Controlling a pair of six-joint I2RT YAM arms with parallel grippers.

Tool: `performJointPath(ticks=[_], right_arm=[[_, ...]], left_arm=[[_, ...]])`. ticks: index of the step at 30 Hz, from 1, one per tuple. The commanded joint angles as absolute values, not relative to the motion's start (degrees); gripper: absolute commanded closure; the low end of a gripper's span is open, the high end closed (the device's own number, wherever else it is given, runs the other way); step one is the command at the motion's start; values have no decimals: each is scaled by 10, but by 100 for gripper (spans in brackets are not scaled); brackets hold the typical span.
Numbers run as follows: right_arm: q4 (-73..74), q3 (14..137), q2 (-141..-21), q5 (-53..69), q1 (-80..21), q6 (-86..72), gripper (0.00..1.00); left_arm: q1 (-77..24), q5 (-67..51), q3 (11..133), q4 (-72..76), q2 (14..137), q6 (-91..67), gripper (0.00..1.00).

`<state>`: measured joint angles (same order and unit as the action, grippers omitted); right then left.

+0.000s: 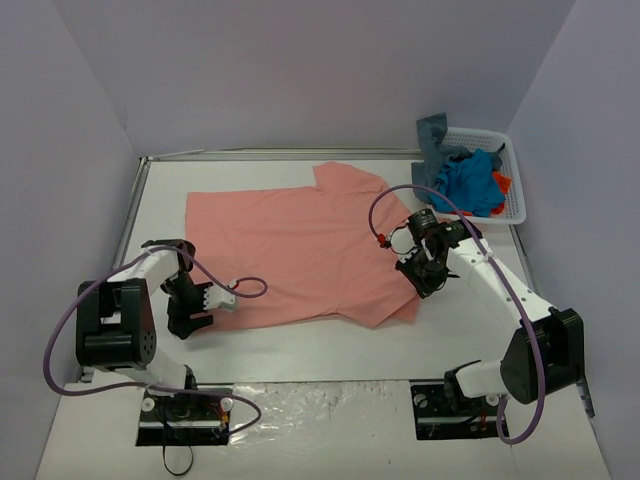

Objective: Fold and stack the t-shirts
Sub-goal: Grap the side of the flattened tshirt closest away from the robot with both arms

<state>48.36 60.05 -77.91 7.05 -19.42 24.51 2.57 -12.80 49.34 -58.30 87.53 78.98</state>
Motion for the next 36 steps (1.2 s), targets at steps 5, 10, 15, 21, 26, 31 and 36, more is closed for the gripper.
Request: performJointPath(ticks=[5, 10, 15, 21, 26, 31, 36], right_arm=[[504, 620, -783, 72, -189, 243, 100], [503, 618, -779, 75, -187, 243, 100], [502, 618, -774, 76, -185, 243, 100], [503, 624, -773, 69, -185, 244, 100], [504, 630, -766, 62, -185, 250, 100], [503, 642, -765, 60, -185, 262, 100], [496, 673, -778, 55, -180, 266, 100]], left_arm=[[15, -109, 499, -577, 910, 759, 58], [6, -100, 507, -579, 926, 751, 88], [6, -95, 514, -579, 931, 741, 98], [17, -108, 561, -611, 893, 730, 98], [35, -132, 602, -644, 864, 715, 97], [43, -136, 606, -657, 855, 710, 95], [54, -143, 600, -644, 849, 694, 97]])
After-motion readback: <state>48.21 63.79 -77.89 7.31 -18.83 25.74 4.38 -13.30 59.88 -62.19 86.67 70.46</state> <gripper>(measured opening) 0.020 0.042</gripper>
